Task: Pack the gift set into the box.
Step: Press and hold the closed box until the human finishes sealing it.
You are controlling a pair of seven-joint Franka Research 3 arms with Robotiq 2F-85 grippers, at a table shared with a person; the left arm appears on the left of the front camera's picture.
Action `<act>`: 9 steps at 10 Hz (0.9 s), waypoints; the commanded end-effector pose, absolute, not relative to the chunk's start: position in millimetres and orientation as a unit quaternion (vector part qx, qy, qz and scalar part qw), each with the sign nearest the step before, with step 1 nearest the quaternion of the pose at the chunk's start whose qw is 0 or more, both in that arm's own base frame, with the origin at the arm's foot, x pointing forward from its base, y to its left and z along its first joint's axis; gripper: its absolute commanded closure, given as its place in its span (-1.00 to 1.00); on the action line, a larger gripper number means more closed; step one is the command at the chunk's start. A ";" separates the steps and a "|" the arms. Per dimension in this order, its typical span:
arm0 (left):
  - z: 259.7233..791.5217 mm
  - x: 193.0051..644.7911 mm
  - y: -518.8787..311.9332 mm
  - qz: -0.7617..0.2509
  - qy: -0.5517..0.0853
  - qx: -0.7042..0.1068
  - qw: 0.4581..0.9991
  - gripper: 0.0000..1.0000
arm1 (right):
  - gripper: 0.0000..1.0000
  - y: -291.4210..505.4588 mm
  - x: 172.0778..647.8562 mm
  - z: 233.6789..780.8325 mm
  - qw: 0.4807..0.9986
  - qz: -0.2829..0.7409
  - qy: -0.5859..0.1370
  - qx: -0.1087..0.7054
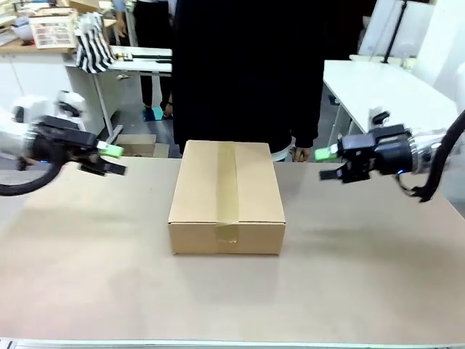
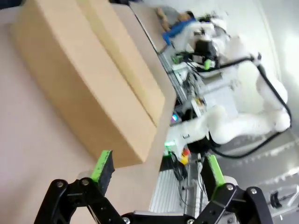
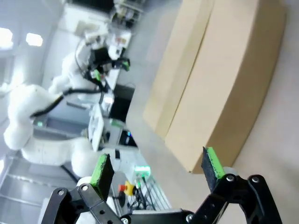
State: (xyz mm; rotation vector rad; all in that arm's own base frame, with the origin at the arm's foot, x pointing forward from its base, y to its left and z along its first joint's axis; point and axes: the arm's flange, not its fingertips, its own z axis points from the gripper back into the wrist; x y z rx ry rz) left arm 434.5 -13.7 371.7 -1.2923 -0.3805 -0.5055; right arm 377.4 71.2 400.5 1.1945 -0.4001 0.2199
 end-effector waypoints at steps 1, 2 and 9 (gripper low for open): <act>377.1 421.0 -5.0 -0.172 -0.245 -0.581 0.757 -1.00 | -1.00 33.9 347.0 390.1 0.799 0.061 -0.250 0.543; 371.7 434.5 -13.7 -0.232 -0.174 -0.592 0.752 -1.00 | -1.00 71.2 377.4 400.5 0.802 0.103 -0.187 0.557; 371.7 434.5 -13.7 -0.232 -0.174 -0.592 0.752 -1.00 | -1.00 71.2 377.4 400.5 0.802 0.103 -0.187 0.557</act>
